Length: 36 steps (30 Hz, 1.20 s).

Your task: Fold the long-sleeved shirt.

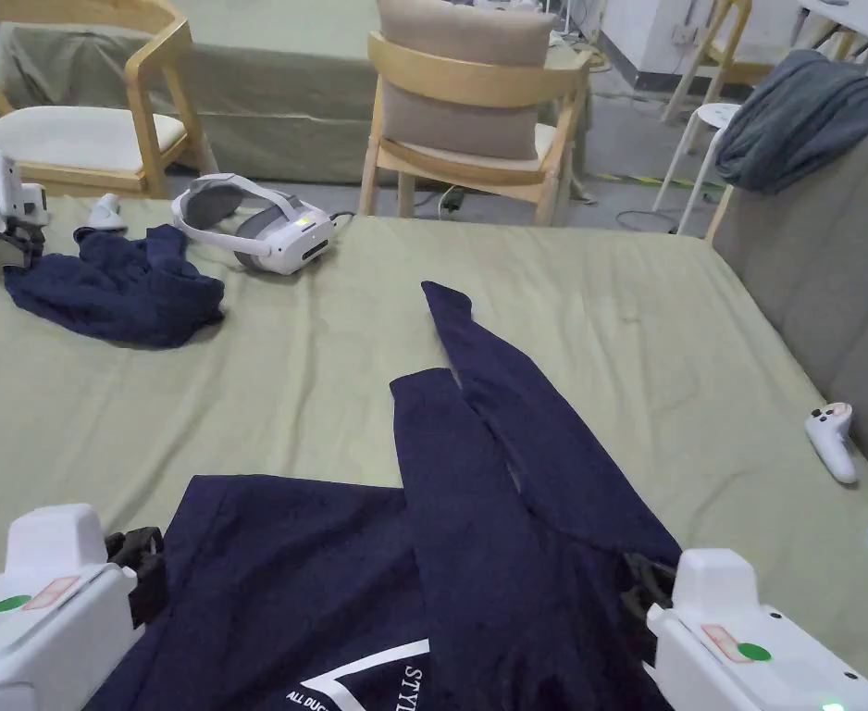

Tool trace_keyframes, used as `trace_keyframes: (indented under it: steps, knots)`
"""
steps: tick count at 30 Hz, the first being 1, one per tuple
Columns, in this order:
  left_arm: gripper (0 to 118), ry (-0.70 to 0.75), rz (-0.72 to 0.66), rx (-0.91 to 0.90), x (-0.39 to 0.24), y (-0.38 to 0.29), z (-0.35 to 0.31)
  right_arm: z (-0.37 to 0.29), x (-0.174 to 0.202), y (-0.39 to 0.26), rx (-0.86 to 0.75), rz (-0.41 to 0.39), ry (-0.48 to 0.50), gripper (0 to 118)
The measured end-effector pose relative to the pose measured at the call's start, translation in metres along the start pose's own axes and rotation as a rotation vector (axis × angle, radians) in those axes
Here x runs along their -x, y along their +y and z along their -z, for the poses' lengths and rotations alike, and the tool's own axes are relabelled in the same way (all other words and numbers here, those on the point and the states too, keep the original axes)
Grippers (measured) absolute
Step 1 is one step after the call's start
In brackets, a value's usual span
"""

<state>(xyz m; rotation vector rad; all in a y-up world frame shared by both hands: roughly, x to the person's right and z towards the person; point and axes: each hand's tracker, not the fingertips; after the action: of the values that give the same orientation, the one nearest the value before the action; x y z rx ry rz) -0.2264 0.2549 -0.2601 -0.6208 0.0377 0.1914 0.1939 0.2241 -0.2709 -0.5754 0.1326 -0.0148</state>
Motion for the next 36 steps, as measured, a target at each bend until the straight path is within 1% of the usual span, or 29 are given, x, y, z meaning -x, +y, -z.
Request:
trace_keyframes:
  steps: [1, 2, 3, 4, 5, 6, 7, 8, 9, 10, 12, 13, 14, 15, 16, 17, 18, 19, 20, 21, 22, 24, 26, 30, 31, 32, 33, 34, 36]
  knots:
    - [4, 0.0, 0.023, -0.007, -0.015, 0.007, 0.003, 0.025, 0.012, 0.015, 0.025, -0.022, 0.041, 12]
    - [4, -0.01, 0.025, -0.003, -0.02, 0.01, 0.009, 0.047, 0.022, 0.027, 0.036, -0.025, 0.07, 58]
    - [4, -0.009, 0.024, -0.004, -0.025, 0.012, 0.017, 0.076, 0.036, 0.042, 0.055, -0.032, 0.119, 97]
    - [4, -0.013, 0.03, -0.005, -0.03, 0.013, 0.024, 0.11, 0.049, 0.058, 0.095, -0.042, 0.138, 118]
    - [4, -0.034, 0.01, 0.018, -0.017, 0.017, 0.041, 0.139, 0.061, 0.07, 0.122, -0.029, 0.163, 115]
    - [4, -0.036, 0.01, 0.021, -0.017, 0.019, 0.05, 0.16, 0.069, 0.085, 0.09, -0.096, 0.145, 115]
    - [4, -0.038, 0.015, 0.022, -0.018, 0.02, 0.058, 0.193, 0.086, 0.101, 0.135, -0.094, 0.199, 115]
    - [4, -0.039, 0.026, 0.027, -0.019, 0.021, 0.064, 0.219, 0.097, 0.11, 0.182, -0.11, 0.176, 115]
    - [4, -0.039, 0.025, 0.032, -0.016, 0.019, 0.074, 0.248, 0.112, 0.118, 0.239, -0.162, 0.144, 115]
    - [4, -0.039, 0.024, 0.036, -0.014, 0.019, 0.08, 0.28, 0.119, 0.116, 0.27, -0.185, 0.151, 115]
    - [4, -0.046, 0.017, 0.049, -0.01, 0.019, 0.09, 0.331, 0.126, 0.106, 0.357, -0.173, 0.147, 111]
    - [4, -0.038, 0.015, 0.048, -0.013, 0.017, 0.088, 0.347, 0.127, 0.1, 0.408, -0.158, 0.091, 109]
    - [4, -0.04, 0.014, 0.052, -0.011, 0.017, 0.09, 0.357, 0.128, 0.096, 0.44, -0.164, 0.04, 100]
    - [4, -0.04, 0.013, 0.055, -0.009, 0.016, 0.091, 0.361, 0.121, 0.089, 0.454, -0.151, 0.017, 76]
    - [4, -0.034, 0.008, 0.056, -0.006, 0.016, 0.091, 0.354, 0.115, 0.089, 0.403, -0.102, 0.074, 77]
    - [4, -0.033, 0.012, 0.054, -0.01, 0.018, 0.085, 0.352, 0.118, 0.095, 0.398, -0.111, 0.058, 67]
    - [4, -0.034, 0.012, 0.054, -0.009, 0.018, 0.085, 0.343, 0.117, 0.099, 0.389, -0.147, 0.073, 48]
    - [4, -0.03, 0.008, 0.052, -0.009, 0.017, 0.085, 0.33, 0.113, 0.103, 0.331, -0.156, 0.085, 0]
    - [4, -0.028, 0.009, 0.05, -0.009, 0.018, 0.084, 0.319, 0.109, 0.106, 0.278, -0.1, 0.058, 0]
    - [4, -0.029, 0.01, 0.049, -0.01, 0.021, 0.079, 0.303, 0.102, 0.111, 0.273, -0.022, 0.1, 0]
    - [4, -0.033, 0.01, 0.043, -0.011, 0.021, 0.075, 0.291, 0.097, 0.114, 0.261, -0.016, 0.143, 0]
    - [4, -0.036, 0.02, 0.03, -0.016, 0.021, 0.067, 0.253, 0.091, 0.121, 0.172, -0.075, 0.126, 0]
    - [4, -0.042, 0.025, 0.014, -0.017, 0.025, 0.058, 0.209, 0.081, 0.125, 0.107, -0.052, 0.154, 0]
    - [4, -0.044, 0.049, -0.015, -0.022, 0.028, 0.041, 0.1, 0.072, 0.113, 0.012, -0.112, 0.195, 0]
    - [4, -0.047, 0.054, -0.02, -0.023, 0.029, 0.037, 0.072, 0.068, 0.105, -0.005, -0.073, 0.19, 0]
    - [4, -0.048, 0.058, -0.024, -0.025, 0.029, 0.034, 0.051, 0.065, 0.097, 0.009, -0.069, 0.208, 0]
    - [4, -0.048, 0.058, -0.029, -0.027, 0.03, 0.028, 0.026, 0.064, 0.085, 0.036, -0.114, 0.25, 0]
    - [4, -0.053, 0.062, -0.034, -0.028, 0.03, 0.023, 0.005, 0.063, 0.069, 0.039, -0.112, 0.221, 0]
    - [4, -0.051, 0.071, -0.043, -0.032, 0.028, 0.017, -0.023, 0.06, 0.04, 0.093, -0.158, 0.253, 0]
